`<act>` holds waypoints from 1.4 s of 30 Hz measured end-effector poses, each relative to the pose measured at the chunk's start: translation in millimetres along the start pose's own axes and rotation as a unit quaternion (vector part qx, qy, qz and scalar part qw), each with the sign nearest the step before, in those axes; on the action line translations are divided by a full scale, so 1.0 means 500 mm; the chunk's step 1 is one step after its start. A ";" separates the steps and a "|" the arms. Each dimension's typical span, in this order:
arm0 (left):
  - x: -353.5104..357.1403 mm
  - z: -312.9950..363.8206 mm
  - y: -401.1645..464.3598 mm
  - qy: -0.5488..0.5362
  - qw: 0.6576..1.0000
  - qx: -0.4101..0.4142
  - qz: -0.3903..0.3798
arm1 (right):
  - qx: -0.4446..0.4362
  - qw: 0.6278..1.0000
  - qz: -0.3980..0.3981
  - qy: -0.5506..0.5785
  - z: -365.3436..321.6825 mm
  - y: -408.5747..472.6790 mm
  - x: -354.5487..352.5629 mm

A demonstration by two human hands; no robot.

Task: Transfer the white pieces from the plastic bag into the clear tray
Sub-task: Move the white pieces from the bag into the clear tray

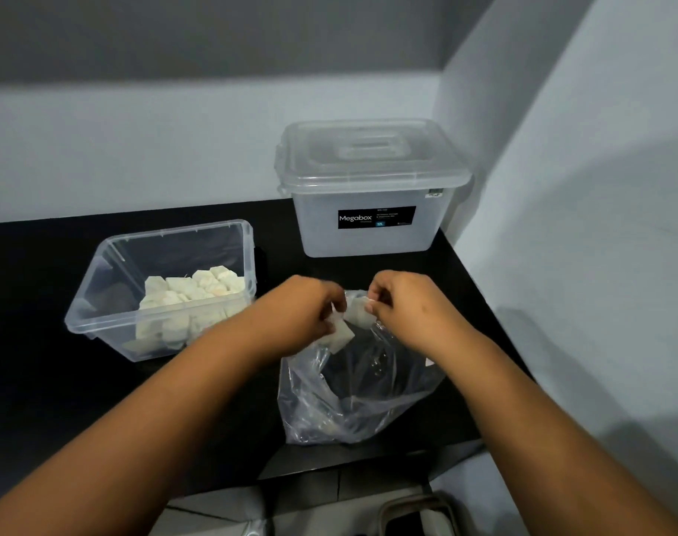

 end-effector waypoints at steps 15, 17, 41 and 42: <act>-0.269 -0.218 -0.035 -0.006 0.992 -0.004 0.128 | -0.125 0.985 0.109 0.048 -0.287 0.145 0.002; -0.291 -0.261 -0.043 -0.004 0.991 0.005 0.133 | -0.132 0.984 0.109 0.040 -0.323 0.164 0.016; -0.223 -0.510 -0.074 -0.087 0.996 -0.019 0.031 | -0.089 0.906 -0.300 -0.285 -0.407 0.266 0.290; -0.221 -0.512 -0.072 -0.086 0.996 -0.018 0.031 | -0.083 0.903 -0.300 -0.294 -0.407 0.269 0.297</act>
Point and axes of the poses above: each hand's wrist, its own y-axis towards the middle knuckle, its own x-axis out of the palm, z = x × y, the point moved 3 cm from there along y, towards the middle knuckle, and after that the axes turned 8 degrees about z, right-handed, at the moved point
